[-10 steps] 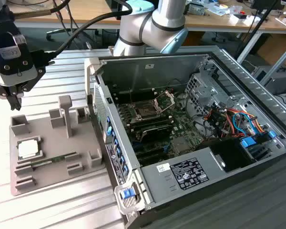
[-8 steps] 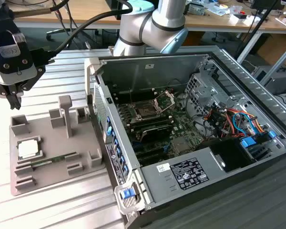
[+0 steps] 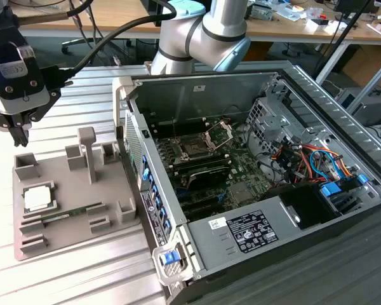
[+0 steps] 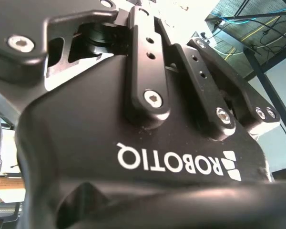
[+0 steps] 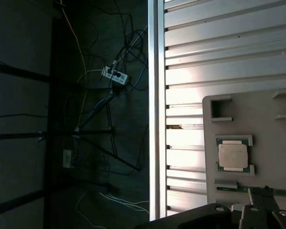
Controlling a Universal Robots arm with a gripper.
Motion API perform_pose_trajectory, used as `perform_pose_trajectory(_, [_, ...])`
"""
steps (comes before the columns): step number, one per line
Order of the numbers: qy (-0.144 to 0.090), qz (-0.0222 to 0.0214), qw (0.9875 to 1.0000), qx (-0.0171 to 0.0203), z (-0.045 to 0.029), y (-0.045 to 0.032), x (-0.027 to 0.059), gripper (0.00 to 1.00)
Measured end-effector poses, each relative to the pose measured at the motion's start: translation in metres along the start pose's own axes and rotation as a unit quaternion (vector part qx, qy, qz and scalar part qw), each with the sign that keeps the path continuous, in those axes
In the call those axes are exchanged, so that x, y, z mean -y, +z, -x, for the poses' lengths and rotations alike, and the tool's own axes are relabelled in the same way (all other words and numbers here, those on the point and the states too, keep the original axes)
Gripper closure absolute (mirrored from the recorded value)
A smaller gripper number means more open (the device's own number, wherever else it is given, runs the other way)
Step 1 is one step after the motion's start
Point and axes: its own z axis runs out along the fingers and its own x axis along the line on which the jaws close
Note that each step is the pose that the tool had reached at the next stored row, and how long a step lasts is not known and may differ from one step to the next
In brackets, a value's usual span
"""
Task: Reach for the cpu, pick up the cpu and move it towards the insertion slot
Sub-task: 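Reach for the cpu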
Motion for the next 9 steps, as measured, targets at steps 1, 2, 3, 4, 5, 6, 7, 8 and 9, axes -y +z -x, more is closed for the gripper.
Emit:
perform_pose_trajectory(1, [0.0, 0.0, 1.0, -0.0001, 0.0, 0.0002, 0.0, 0.89])
perform_pose_trajectory(2, [0.0, 0.0, 1.0, 0.0, 0.0, 0.0004, 0.0, 0.89])
perform_pose_trajectory(3, [0.0, 0.0, 1.0, -0.0001, 0.0, 0.0006, 0.0, 0.89])
perform_pose_trajectory(4, [0.0, 0.0, 1.0, 0.0, 0.0, 0.0008, 0.0, 0.89])
perform_pose_trajectory(5, [0.0, 0.0, 1.0, 0.0, 0.0, 0.001, 0.0, 0.89])
perform_pose_trajectory(6, [0.0, 0.0, 1.0, 0.0, 0.0, 0.0012, 0.0, 0.89])
perform_pose_trajectory(7, [0.0, 0.0, 1.0, 0.0, 0.0, 0.0014, 0.0, 0.89])
perform_pose_trajectory(8, [0.0, 0.0, 1.0, 0.0, 0.0, 0.0018, 0.0001, 0.89])
perform_pose_trajectory(9, [0.0, 0.0, 1.0, 0.0, 0.0, 0.0019, 0.0001, 0.89])
